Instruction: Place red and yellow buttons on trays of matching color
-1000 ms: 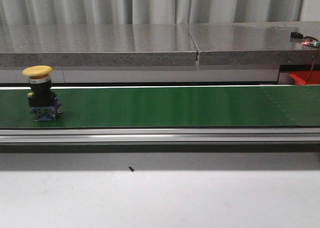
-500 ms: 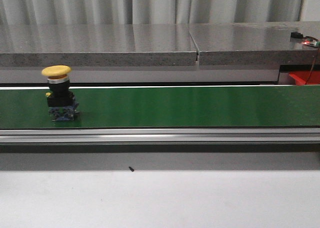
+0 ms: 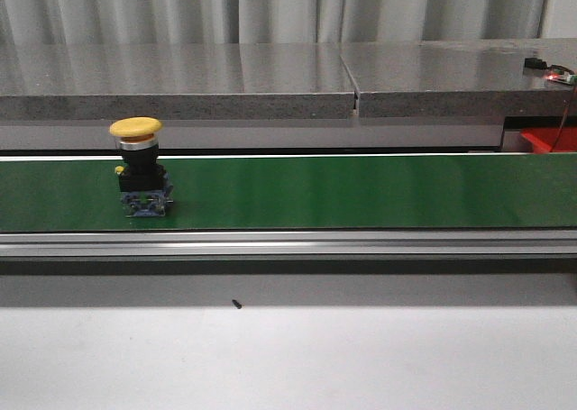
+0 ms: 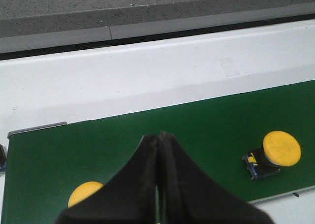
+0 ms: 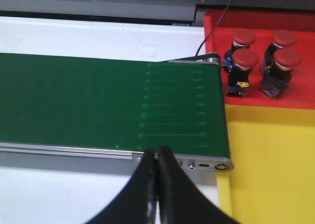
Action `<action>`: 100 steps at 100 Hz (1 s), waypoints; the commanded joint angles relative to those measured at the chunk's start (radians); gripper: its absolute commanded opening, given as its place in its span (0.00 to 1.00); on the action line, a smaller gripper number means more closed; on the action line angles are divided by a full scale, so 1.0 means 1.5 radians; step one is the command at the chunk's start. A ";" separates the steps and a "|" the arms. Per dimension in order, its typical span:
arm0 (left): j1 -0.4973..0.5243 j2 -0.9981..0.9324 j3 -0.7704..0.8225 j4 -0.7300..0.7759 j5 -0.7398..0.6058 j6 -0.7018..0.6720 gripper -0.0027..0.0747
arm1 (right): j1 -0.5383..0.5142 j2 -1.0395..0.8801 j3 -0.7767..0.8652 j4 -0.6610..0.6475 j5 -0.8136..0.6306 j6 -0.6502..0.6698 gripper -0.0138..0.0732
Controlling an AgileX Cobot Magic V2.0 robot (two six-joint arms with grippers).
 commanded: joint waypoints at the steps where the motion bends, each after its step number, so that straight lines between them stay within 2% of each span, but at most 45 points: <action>1: -0.007 -0.030 -0.008 -0.020 -0.033 -0.001 0.01 | 0.001 0.001 -0.016 -0.005 -0.047 -0.002 0.08; 56: -0.010 -0.168 0.123 -0.049 -0.052 -0.007 0.01 | 0.001 0.001 -0.016 -0.005 -0.047 -0.002 0.08; 61: -0.015 -0.185 0.139 -0.030 -0.065 -0.041 0.01 | 0.001 0.001 -0.016 -0.005 -0.047 -0.002 0.08; 73: -0.040 -0.222 0.182 0.095 -0.099 -0.172 0.01 | 0.001 0.001 -0.016 -0.005 -0.047 -0.002 0.08; 80: -0.054 -0.245 0.208 0.125 -0.122 -0.216 0.01 | 0.001 0.001 -0.016 -0.005 -0.047 -0.002 0.08; 100: -0.100 -0.309 0.269 0.158 -0.144 -0.248 0.01 | 0.001 0.001 -0.016 -0.005 -0.047 -0.002 0.08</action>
